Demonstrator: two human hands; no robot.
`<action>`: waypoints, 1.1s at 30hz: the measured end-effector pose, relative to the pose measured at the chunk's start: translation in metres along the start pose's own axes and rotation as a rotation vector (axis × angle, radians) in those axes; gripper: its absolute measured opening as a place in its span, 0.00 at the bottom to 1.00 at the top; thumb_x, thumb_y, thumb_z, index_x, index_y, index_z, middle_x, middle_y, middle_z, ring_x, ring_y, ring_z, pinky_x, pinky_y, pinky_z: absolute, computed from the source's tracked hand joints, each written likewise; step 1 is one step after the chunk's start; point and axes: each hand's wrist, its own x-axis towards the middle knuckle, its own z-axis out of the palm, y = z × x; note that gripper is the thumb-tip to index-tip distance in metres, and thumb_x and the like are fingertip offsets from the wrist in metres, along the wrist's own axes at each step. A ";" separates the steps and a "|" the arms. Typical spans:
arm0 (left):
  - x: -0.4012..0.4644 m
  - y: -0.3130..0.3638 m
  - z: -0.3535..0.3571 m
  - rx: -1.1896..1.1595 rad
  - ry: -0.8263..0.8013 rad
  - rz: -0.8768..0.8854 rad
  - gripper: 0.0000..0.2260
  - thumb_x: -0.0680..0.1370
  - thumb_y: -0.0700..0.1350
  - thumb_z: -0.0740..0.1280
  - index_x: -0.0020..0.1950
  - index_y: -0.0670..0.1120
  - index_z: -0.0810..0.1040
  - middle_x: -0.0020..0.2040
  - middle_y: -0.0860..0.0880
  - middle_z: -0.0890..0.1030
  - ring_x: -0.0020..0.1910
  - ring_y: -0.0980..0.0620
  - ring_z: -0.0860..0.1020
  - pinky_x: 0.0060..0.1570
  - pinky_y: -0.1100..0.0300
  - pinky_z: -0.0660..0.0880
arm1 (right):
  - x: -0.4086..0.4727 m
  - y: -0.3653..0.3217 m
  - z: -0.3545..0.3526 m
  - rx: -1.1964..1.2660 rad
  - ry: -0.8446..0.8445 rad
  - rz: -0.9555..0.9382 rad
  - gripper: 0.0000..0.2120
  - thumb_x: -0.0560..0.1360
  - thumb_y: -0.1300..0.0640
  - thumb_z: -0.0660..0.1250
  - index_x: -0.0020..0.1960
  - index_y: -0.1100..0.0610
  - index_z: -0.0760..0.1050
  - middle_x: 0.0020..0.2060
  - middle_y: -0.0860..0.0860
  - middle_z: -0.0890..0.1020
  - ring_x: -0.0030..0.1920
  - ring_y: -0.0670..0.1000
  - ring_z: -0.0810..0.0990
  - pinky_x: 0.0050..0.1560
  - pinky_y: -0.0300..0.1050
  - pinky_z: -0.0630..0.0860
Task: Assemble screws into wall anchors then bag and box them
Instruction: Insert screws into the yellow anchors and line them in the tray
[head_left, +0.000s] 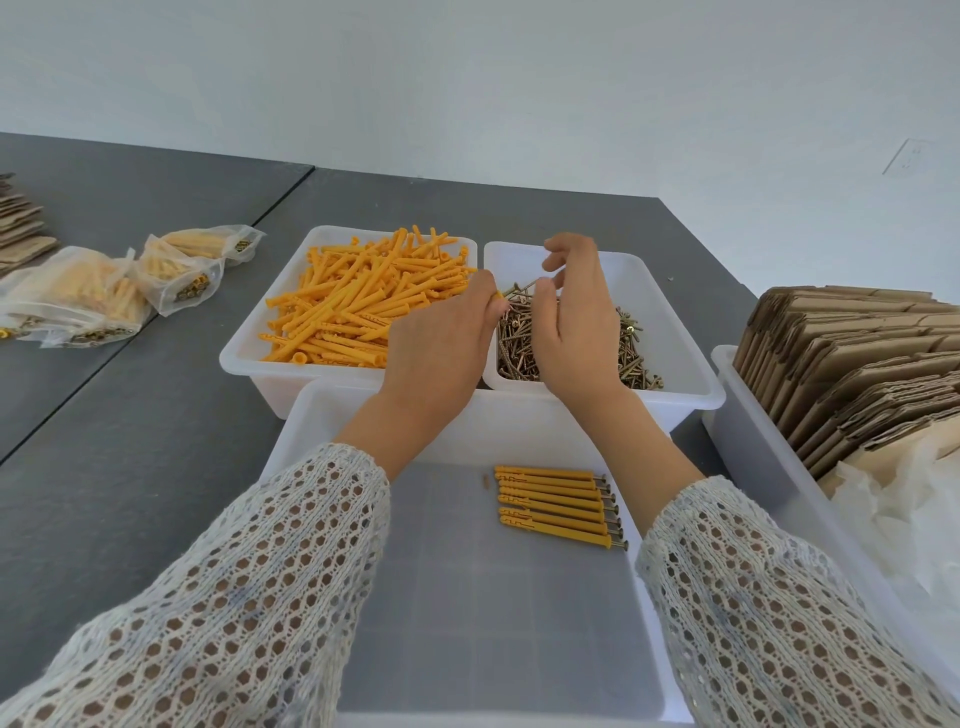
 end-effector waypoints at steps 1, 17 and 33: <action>0.000 0.001 -0.002 -0.031 0.016 0.004 0.17 0.85 0.53 0.49 0.54 0.44 0.72 0.31 0.54 0.70 0.25 0.51 0.70 0.24 0.59 0.59 | 0.001 0.001 0.000 0.010 0.028 0.045 0.15 0.78 0.54 0.51 0.62 0.57 0.68 0.50 0.50 0.76 0.45 0.49 0.76 0.37 0.39 0.68; -0.008 0.048 -0.029 -0.627 -0.664 0.105 0.09 0.84 0.46 0.56 0.48 0.49 0.73 0.38 0.45 0.79 0.37 0.45 0.77 0.40 0.46 0.76 | 0.014 0.028 0.001 0.243 0.035 0.896 0.12 0.80 0.60 0.51 0.47 0.61 0.73 0.47 0.61 0.81 0.43 0.54 0.75 0.54 0.58 0.75; -0.035 0.072 -0.006 -0.295 -1.161 0.238 0.07 0.82 0.45 0.64 0.56 0.42 0.75 0.38 0.52 0.74 0.40 0.47 0.76 0.38 0.57 0.71 | 0.019 0.029 -0.003 0.386 -0.011 1.126 0.14 0.79 0.62 0.50 0.49 0.58 0.74 0.32 0.52 0.77 0.31 0.49 0.73 0.31 0.41 0.73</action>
